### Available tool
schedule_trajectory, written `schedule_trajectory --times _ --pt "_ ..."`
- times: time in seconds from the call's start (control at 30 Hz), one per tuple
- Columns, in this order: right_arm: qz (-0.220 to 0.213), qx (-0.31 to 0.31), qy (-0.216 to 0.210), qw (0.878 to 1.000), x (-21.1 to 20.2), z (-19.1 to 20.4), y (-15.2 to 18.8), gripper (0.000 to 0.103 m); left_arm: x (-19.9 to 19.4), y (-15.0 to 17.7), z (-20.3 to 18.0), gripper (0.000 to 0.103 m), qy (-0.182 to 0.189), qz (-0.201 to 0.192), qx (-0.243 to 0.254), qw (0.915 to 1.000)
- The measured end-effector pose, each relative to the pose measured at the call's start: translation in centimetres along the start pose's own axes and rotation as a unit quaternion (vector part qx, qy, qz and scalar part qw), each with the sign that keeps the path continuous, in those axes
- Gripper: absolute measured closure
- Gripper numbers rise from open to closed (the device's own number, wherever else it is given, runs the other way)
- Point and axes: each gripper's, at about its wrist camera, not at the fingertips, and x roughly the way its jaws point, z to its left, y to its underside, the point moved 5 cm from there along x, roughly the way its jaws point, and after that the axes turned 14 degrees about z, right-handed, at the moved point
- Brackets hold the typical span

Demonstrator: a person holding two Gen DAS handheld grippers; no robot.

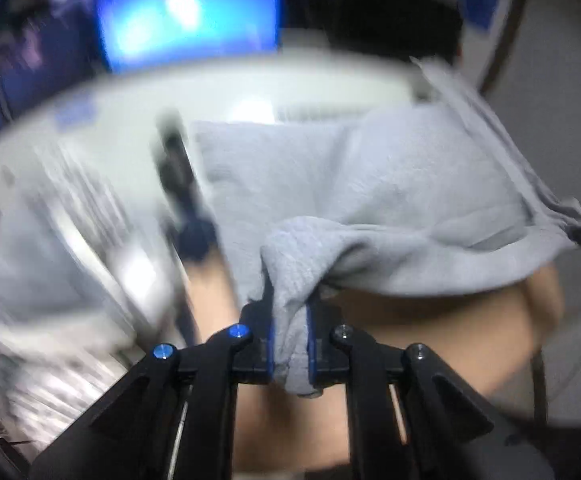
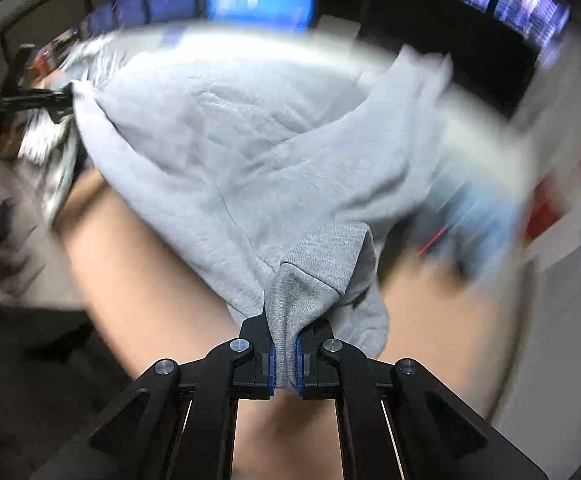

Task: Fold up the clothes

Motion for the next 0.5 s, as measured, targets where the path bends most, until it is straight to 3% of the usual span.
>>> schedule_trajectory --times 0.1,0.13,0.2,0.27,0.3,0.33,0.4,0.5 --pt "0.038 0.016 -0.052 0.998 9.4 2.2 3.6 0.099 9.1 5.7 -0.9 0.091 0.008 0.064 0.021 0.9977" --pt "0.038 0.011 -0.050 0.998 10.4 2.9 4.5 0.099 10.5 7.1 -1.3 0.091 0.008 0.060 0.026 0.9978" --pt "0.038 0.004 -0.043 0.998 11.4 3.8 5.6 0.099 10.5 8.6 -1.8 0.091 -0.025 0.038 0.043 0.9980" --pt "0.059 0.001 -0.046 0.997 12.0 4.7 6.5 0.097 9.8 9.7 -1.9 0.086 -0.034 0.029 0.048 0.9979" --pt "0.075 0.001 -0.050 0.996 12.4 5.2 6.9 0.085 9.5 10.3 -1.7 0.080 -0.052 0.025 0.048 0.9971" --pt "0.082 0.004 -0.045 0.996 13.0 5.6 7.3 0.077 9.3 10.8 -1.4 0.056 -0.071 0.021 0.049 0.9961" --pt "0.095 0.011 -0.037 0.995 14.0 6.5 8.2 0.060 8.5 11.8 -1.0 0.031 -0.118 0.017 0.040 0.9920" --pt "0.101 0.029 -0.037 0.994 14.0 6.9 9.5 0.053 7.6 14.0 1.6 0.028 -0.129 0.038 0.014 0.9909"
